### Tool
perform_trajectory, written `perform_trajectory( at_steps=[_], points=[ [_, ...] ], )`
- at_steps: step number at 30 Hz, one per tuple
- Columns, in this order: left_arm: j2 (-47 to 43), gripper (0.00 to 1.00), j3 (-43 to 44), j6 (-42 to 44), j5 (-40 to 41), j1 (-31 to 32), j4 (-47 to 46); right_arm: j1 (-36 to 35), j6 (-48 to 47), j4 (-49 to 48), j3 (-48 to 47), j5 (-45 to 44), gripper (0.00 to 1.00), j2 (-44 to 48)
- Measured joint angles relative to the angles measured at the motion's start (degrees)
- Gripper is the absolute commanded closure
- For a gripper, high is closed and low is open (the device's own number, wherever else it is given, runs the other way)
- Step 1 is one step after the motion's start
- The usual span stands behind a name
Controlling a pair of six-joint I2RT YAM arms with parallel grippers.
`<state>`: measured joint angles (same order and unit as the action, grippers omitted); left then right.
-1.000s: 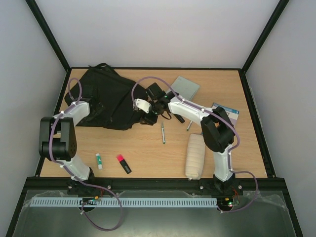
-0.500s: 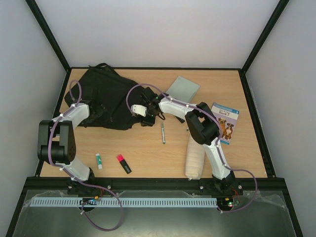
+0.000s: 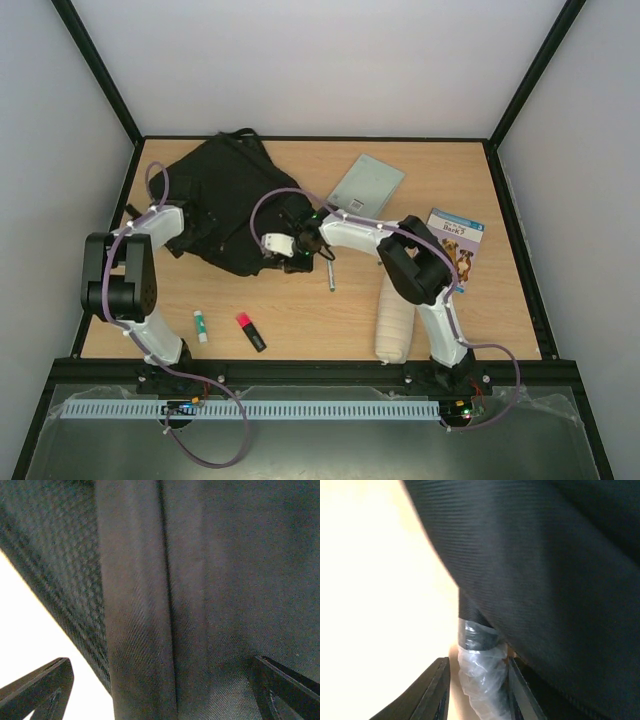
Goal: Pack the student bag
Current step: Adjust the student bag at the center of the board.
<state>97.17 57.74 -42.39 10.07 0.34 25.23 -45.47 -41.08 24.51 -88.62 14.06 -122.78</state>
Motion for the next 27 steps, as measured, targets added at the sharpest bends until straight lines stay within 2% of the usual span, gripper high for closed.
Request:
perform_trajectory(
  at_steps=[12,19,27],
  points=[
    [4.92,0.01,5.75,1.40,-3.19,-0.39,-0.31,-13.11,5.29,0.15,0.31,0.96,0.69,-0.09],
    [6.73,0.01,6.78,3.04,-7.02,-0.63,-2.01,-14.03,9.46,3.63,-6.73,4.24,0.69,-4.42],
    [6.84,0.01,6.84,3.93,-7.02,-0.79,-3.45,-14.14,13.60,6.32,-13.33,6.82,0.69,-8.46]
  ],
)
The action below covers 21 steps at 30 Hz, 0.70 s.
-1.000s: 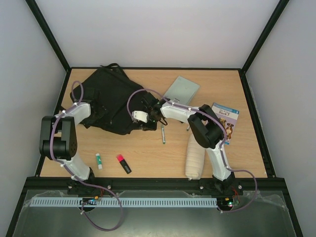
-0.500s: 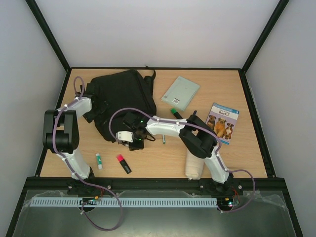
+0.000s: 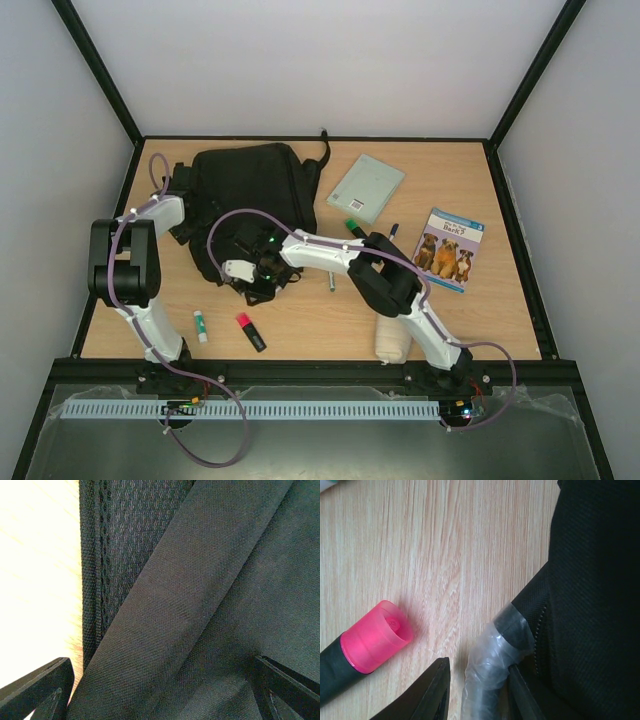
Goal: Pack the student bag
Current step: Adjust the student bag at the center of the board.
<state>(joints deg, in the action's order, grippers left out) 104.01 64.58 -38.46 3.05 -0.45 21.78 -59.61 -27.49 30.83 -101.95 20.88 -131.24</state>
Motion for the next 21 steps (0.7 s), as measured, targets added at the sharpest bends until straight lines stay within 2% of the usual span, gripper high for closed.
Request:
perform_trajectory(
  at_steps=[17,19,21],
  points=[
    [-0.66,0.01,-0.28,0.96,1.44,0.00,0.37,-1.84,7.65,1.66,-6.40,4.57,0.68,-3.69],
    [-1.03,0.01,-0.61,0.96,1.57,0.00,0.39,-1.90,7.80,1.95,-6.43,4.37,0.65,-3.69],
    [-1.49,0.01,-0.63,0.87,2.19,0.02,0.79,-1.90,7.67,2.73,-6.71,4.02,0.57,-3.69]
  ],
)
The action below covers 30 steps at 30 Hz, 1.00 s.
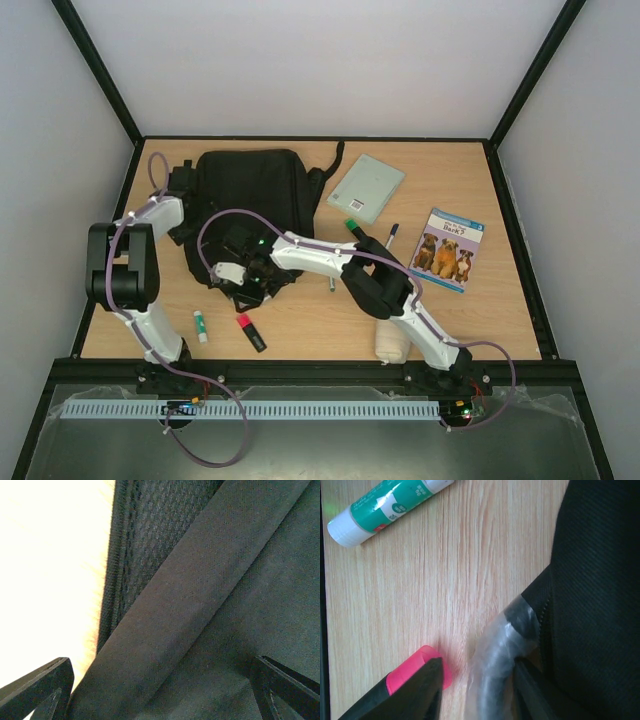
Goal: Pack the student bag
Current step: Adjust the student bag at the center of the board, then pick up the book from the center of the board.
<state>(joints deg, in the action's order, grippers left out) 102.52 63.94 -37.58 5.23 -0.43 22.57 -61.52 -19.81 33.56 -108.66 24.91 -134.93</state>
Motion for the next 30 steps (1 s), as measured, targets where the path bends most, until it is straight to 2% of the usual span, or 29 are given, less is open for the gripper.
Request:
perform_trajectory(
  at_steps=[4,9,14,18,24,30],
  points=[
    [-3.28,0.01,0.00,-0.20,2.01,0.15,2.58,0.72,-0.55,3.34,-0.66,-1.11,0.48,2.19],
    [-13.46,0.01,0.07,-0.26,4.00,1.64,4.07,4.44,0.31,5.81,-0.31,-1.09,0.44,13.92],
    [-24.28,0.02,1.55,2.73,3.43,7.41,1.70,13.62,2.71,3.61,10.49,-0.87,0.40,35.87],
    [-28.04,0.11,1.88,6.51,-2.49,14.51,-4.90,24.46,4.37,2.69,21.86,-2.73,0.32,49.16],
    [-24.72,0.19,1.51,9.16,-13.75,24.92,-15.02,43.78,8.72,-0.37,40.57,-8.17,0.31,60.13],
    [-9.31,0.24,6.97,9.94,-17.86,35.41,-18.08,61.79,12.81,-2.71,51.87,-8.74,0.33,67.14]
  ],
)
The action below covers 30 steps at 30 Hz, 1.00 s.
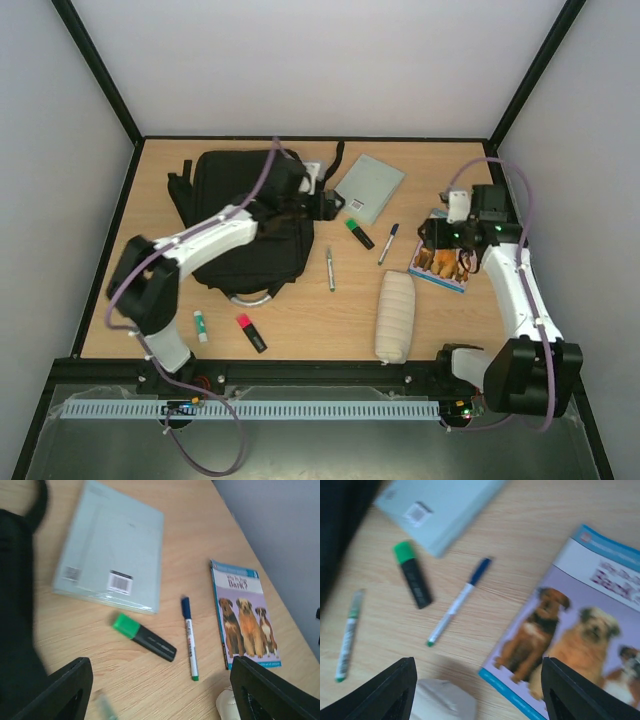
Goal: Pack the student bag
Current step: Pick up the book from the center of the board.
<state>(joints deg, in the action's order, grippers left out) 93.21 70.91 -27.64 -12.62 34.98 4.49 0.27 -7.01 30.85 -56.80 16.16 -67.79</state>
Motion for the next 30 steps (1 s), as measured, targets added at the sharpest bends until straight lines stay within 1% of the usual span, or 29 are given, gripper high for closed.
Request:
perform_trajectory(
  at_steps=[2,3,4,7,12,16,21,24,30],
  points=[
    [5.90,0.27,3.58,-0.22,-0.92,2.49,-0.11,4.59,0.83,-1.33,2.67,0.13,0.35,1.07],
    [10.67,0.28,7.30,-0.44,-1.62,4.22,-0.20,6.73,1.36,-2.23,3.96,0.31,0.36,1.14],
    [11.39,0.29,7.87,-0.48,-1.79,4.48,-0.33,8.31,1.57,-3.13,5.09,0.37,0.36,1.01],
    [18.10,0.29,14.34,-1.20,-3.04,6.69,0.48,12.20,2.23,-4.59,7.50,0.42,0.36,-0.04],
    [28.50,0.28,25.97,-2.03,-5.14,9.66,0.94,17.44,2.56,-6.62,7.85,-0.42,0.36,-3.67],
    [35.85,0.26,35.12,-2.64,-6.10,12.00,2.03,21.68,2.51,-7.48,7.85,-1.92,0.33,-6.75],
    [43.21,0.25,43.10,-4.15,-7.98,14.80,3.34,23.80,2.16,-8.76,7.85,-5.97,0.34,-7.65],
    [47.41,0.25,46.84,-5.27,-8.44,15.63,4.09,24.41,1.95,-9.35,7.85,-7.45,0.38,-8.41],
    [51.89,0.26,48.17,-7.80,-9.01,16.26,5.95,24.68,1.46,-9.79,7.85,-8.33,0.47,-12.20]
  ],
)
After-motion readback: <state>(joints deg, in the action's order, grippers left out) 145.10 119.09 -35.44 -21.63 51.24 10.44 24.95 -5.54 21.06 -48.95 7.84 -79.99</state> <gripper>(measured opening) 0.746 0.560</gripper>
